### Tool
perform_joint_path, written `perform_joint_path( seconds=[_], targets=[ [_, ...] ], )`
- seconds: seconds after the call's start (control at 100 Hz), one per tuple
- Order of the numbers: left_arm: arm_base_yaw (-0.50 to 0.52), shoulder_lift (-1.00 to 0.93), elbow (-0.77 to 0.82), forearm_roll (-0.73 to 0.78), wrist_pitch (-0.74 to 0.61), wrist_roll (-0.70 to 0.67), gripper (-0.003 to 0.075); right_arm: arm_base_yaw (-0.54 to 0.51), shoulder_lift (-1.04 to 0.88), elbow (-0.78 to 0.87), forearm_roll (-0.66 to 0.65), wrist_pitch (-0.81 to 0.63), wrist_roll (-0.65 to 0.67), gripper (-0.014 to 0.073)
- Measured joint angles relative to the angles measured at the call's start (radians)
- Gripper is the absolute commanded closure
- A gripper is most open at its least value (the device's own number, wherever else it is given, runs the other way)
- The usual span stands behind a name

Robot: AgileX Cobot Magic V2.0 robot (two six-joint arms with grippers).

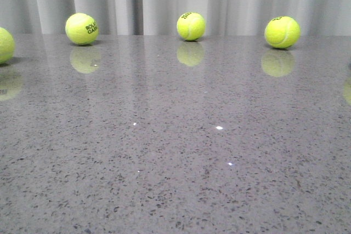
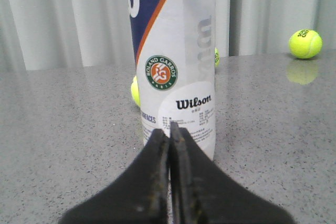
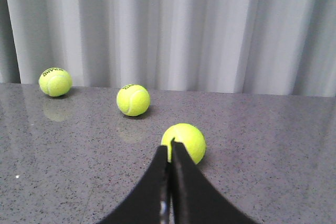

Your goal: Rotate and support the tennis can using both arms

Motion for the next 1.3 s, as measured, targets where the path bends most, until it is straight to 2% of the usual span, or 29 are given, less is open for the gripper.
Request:
perform_joint_path(
  seconds=[0.14,0.53,1.3],
  targets=[
    [-0.011,-0.043,0.051,0.016,0.000,-0.004,0.0741,0.000,0.000,0.000,0.000,0.000,0.000,0.0662],
    [-0.011,-0.043,0.051,0.020,-0.073,-0.004,0.0741,0.000,0.000,0.000,0.000,0.000,0.000,0.0662],
    [-0.011,-0.043,0.051,0.018,-0.079,-0.008,0.0741,0.000,0.000,0.000,0.000,0.000,0.000,0.0662]
  ],
)
